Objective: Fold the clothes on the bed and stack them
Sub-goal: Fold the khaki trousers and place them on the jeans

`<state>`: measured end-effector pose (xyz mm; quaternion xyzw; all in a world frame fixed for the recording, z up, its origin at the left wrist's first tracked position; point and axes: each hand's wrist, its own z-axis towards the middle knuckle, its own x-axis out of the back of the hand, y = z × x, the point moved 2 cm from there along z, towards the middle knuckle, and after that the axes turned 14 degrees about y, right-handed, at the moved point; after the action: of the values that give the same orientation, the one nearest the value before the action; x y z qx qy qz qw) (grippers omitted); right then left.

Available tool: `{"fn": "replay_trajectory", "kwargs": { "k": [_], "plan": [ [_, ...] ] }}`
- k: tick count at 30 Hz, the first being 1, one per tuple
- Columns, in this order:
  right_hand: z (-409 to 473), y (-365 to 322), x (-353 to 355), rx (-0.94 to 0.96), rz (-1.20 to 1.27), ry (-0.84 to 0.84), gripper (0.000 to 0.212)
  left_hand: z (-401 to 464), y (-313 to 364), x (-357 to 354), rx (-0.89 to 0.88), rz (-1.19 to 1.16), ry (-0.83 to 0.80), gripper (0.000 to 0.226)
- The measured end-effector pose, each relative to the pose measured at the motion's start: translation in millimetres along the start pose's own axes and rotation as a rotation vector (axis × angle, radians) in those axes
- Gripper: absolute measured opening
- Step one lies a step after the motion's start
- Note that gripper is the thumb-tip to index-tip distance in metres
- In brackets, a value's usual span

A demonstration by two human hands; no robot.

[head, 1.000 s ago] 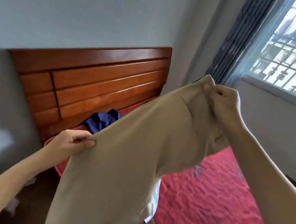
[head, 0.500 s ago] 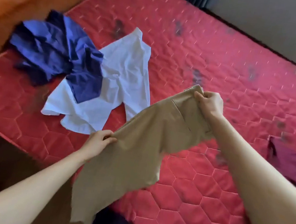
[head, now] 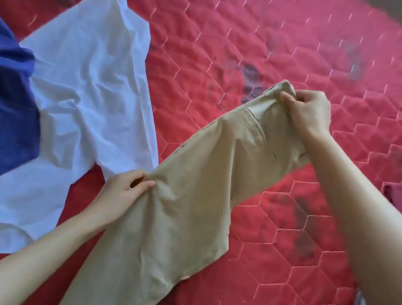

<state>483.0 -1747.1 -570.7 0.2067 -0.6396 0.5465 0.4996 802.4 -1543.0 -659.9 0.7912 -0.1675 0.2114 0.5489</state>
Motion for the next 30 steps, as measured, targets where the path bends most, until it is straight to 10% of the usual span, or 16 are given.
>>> {"fn": "replay_trajectory", "kwargs": {
  "k": [8, 30],
  "plan": [
    [101, -1, -102, 0.064, -0.280, -0.176, 0.055, 143, 9, -74, 0.104, 0.279, 0.140, 0.021],
    [-209, 180, -82, 0.102, 0.224, -0.106, 0.062, 134, -27, -94, -0.065, 0.416, 0.429, 0.023]
  ]
}}
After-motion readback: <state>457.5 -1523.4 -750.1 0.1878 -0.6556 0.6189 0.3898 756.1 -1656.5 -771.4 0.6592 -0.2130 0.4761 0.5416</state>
